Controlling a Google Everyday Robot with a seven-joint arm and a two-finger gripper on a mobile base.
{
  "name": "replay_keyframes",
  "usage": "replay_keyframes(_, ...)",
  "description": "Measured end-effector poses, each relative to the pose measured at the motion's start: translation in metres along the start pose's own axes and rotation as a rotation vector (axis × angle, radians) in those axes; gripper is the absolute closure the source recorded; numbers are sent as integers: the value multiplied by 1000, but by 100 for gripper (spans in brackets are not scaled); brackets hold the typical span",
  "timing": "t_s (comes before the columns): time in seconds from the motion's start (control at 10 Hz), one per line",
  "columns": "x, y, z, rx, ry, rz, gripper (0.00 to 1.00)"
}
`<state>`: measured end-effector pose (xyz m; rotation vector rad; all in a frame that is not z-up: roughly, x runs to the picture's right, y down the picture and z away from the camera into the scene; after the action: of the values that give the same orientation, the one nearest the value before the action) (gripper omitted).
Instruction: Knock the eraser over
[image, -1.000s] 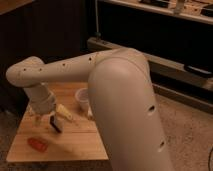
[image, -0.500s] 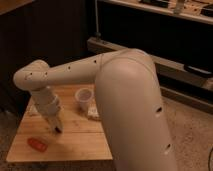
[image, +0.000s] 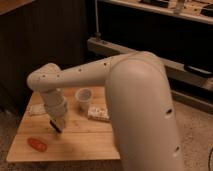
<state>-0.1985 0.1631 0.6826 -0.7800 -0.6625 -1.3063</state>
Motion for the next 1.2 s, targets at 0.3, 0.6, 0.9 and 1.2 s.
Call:
replay_keyframes(0.3, 16, 11, 7, 65, 56, 34, 100)
replay_keyframes(0.6, 29, 12, 24, 93, 87, 38, 100)
replay_keyframes(0.9, 47, 11, 47, 119, 61, 54, 100)
replay_keyframes(1.2, 62, 7, 58, 114, 46, 55, 100)
